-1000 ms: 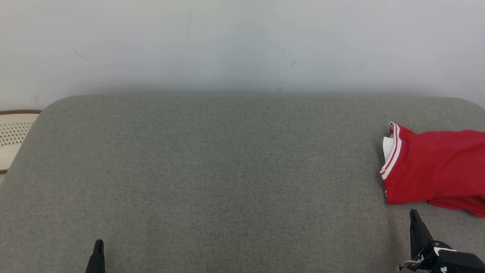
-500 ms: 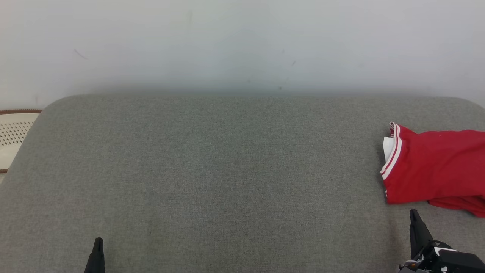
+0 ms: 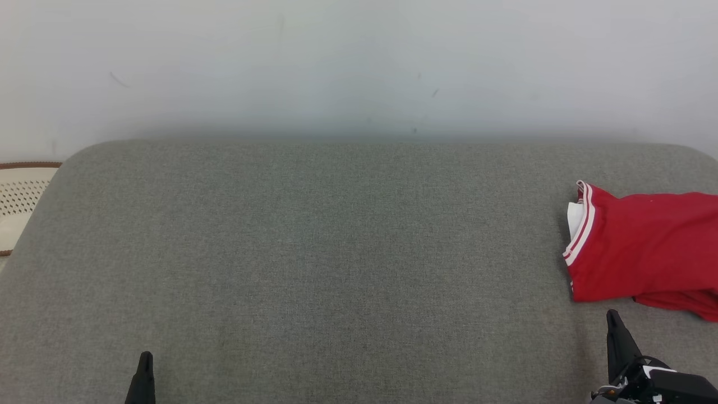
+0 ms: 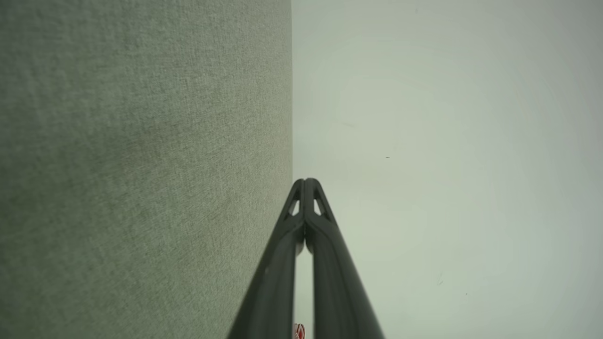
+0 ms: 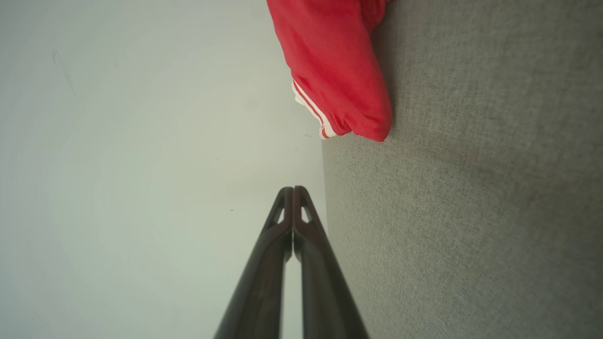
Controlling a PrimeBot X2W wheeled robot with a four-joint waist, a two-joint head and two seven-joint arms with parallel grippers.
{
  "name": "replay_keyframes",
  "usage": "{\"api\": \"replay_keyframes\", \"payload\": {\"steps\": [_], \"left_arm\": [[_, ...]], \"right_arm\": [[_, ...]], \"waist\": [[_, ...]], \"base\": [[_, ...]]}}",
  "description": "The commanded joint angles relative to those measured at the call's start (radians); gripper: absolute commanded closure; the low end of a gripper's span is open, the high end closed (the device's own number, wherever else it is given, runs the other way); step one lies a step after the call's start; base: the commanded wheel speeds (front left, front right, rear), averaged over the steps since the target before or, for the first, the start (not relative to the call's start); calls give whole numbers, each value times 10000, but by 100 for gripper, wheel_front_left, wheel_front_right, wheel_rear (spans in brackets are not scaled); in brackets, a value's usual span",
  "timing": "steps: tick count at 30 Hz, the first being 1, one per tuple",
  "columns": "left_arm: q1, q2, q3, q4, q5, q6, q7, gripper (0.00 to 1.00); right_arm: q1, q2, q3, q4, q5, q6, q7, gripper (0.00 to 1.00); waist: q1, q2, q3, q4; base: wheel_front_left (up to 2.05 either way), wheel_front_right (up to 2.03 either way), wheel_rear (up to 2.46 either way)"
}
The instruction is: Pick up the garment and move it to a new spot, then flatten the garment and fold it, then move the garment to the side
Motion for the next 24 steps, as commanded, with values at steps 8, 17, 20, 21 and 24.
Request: {"api": "replay_keyframes", "payload": {"steps": [8,17,20,21,24], "left_arm": [[11,38,14,-16,-28,-26,45,100],[11,38,14,-16,-28,-26,45,100],[11,38,14,-16,-28,-26,45,100],[11,38,14,-16,-28,-26,45,100],[12,38,14,-17,-28,-26,45,100]], "right_arm": [[-4,27,-13,-15,13,4,6,100],[-5,29,-13,-15,11,4,8,100],[-5,29,-15,-15,12,4,8,100],[-5,29,-14,-14,12,4,8,100],[-5,29,-14,-14,11,4,9,100]], "waist": [[0,0,0,0],[0,0,0,0],[0,0,0,0],[0,0,0,0],[0,0,0,0]], "base": [[0,0,0],[0,0,0],[0,0,0],[0,0,0],[0,0,0]]}}
